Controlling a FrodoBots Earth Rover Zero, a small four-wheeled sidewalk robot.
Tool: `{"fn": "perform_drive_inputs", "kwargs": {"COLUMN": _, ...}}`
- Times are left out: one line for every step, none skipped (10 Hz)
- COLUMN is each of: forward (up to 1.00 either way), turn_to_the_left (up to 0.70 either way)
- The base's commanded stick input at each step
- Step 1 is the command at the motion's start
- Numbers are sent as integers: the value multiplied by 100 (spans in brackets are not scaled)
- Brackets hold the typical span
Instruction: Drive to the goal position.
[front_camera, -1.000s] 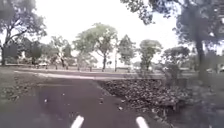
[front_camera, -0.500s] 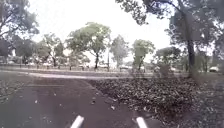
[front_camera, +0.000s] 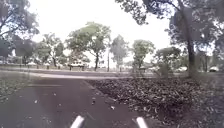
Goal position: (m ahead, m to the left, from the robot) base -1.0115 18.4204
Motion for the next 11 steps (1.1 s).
{"fn": "perform_drive_inputs", "kwargs": {"forward": 0, "turn_to_the_left": 60}}
{"fn": "perform_drive_inputs", "kwargs": {"forward": 0, "turn_to_the_left": 60}}
{"fn": "perform_drive_inputs", "kwargs": {"forward": 0, "turn_to_the_left": 60}}
{"fn": "perform_drive_inputs", "kwargs": {"forward": 0, "turn_to_the_left": 60}}
{"fn": "perform_drive_inputs", "kwargs": {"forward": 0, "turn_to_the_left": 60}}
{"fn": "perform_drive_inputs", "kwargs": {"forward": 0, "turn_to_the_left": 60}}
{"fn": "perform_drive_inputs", "kwargs": {"forward": 0, "turn_to_the_left": 60}}
{"fn": "perform_drive_inputs", "kwargs": {"forward": 0, "turn_to_the_left": 60}}
{"fn": "perform_drive_inputs", "kwargs": {"forward": 0, "turn_to_the_left": 60}}
{"fn": "perform_drive_inputs", "kwargs": {"forward": 0, "turn_to_the_left": 60}}
{"fn": "perform_drive_inputs", "kwargs": {"forward": 0, "turn_to_the_left": 60}}
